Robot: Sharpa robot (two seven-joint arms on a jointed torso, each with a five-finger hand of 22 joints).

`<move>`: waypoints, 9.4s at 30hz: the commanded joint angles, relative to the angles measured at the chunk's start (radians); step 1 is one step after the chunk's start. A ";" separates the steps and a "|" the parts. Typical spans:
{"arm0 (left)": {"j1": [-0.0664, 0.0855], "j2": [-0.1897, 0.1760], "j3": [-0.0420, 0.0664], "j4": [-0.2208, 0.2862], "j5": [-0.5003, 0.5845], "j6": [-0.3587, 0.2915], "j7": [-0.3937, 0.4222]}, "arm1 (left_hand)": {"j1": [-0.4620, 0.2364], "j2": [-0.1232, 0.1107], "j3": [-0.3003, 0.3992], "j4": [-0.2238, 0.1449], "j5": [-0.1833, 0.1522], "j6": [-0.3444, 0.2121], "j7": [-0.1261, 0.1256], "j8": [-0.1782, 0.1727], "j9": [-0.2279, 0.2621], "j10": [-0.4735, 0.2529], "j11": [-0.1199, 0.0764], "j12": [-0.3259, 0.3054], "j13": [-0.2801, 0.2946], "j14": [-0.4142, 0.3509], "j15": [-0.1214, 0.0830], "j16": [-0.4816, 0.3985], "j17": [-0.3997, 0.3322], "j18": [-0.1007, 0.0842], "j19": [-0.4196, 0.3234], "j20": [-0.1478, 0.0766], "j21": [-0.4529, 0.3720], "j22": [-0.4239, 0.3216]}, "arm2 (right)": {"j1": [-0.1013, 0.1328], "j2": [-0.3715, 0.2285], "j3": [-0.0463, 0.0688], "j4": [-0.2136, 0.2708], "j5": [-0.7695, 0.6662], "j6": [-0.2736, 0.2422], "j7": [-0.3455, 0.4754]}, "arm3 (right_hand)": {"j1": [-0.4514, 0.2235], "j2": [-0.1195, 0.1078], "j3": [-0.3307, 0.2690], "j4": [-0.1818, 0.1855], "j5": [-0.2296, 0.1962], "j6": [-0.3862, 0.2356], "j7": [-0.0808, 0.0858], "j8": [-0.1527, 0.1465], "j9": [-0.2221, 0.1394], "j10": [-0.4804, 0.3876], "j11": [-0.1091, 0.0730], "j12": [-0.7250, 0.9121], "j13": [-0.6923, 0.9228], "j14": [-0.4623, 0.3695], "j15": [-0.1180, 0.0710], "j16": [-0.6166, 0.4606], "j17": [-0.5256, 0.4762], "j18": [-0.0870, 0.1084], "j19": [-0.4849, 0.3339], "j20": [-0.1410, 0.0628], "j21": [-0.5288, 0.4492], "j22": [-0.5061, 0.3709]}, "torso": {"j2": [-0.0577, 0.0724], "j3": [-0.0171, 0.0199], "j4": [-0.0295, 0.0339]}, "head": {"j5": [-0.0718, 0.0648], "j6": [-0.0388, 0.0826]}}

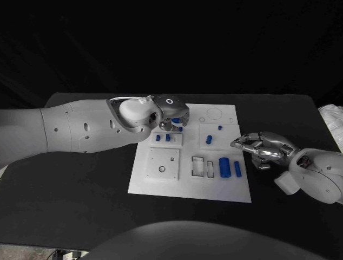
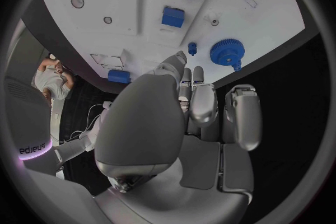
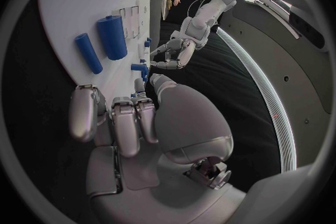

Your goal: Assemble the parts on the task board

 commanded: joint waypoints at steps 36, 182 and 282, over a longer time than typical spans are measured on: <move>-0.036 0.073 0.004 -0.109 0.035 0.028 0.030 | -0.003 0.000 0.032 -0.001 0.037 -0.014 0.014 -0.014 -0.016 -0.001 0.008 -0.028 -0.020 -0.025 0.009 -0.011 -0.040 -0.009 0.048 0.004 -0.020 0.213 | -0.001 0.003 0.000 0.000 -0.003 0.025 0.007 | -0.002 -0.004 -0.002 0.003 0.014 -0.004 -0.008 0.002 -0.001 0.136 -0.036 -0.004 0.261 0.104 -0.006 0.003 0.263 0.007 0.004 0.000 0.000 0.174 | 0.000 0.0000 0.0003 | -0.016 0.000; -0.056 -0.064 0.012 -0.072 0.057 -0.035 0.052 | 0.010 0.014 0.116 -0.072 0.000 0.042 -0.002 -0.034 -0.049 0.155 -0.005 -0.071 -0.057 -0.068 0.006 -0.137 -0.263 -0.006 0.037 0.007 -0.042 0.208 | -0.001 -0.005 0.000 -0.009 -0.002 0.043 -0.018 | -0.002 -0.001 0.002 0.004 0.030 -0.007 -0.007 0.000 -0.002 0.136 -0.035 -0.004 0.261 0.104 -0.005 0.003 0.263 0.011 -0.011 0.001 -0.016 0.168 | -0.005 -0.0001 0.0115 | -0.023 0.000; 0.007 -0.255 0.000 0.068 0.680 -0.530 0.412 | -0.073 0.042 -0.068 0.022 0.019 -0.164 -0.062 -0.022 -0.203 -0.212 0.047 -0.074 -0.153 -0.020 0.033 0.021 -0.112 -0.020 0.063 0.029 0.025 0.228 | 0.096 0.167 0.007 -0.187 -1.319 -0.025 -0.285 | 0.019 -0.239 0.139 -0.170 -0.018 0.224 -0.046 -0.317 -0.100 -0.738 -0.005 -1.172 -0.892 -0.069 -0.015 -0.189 -0.067 0.042 -0.054 -0.012 -0.227 0.120 | -0.026 -0.0461 0.1624 | -0.161 0.000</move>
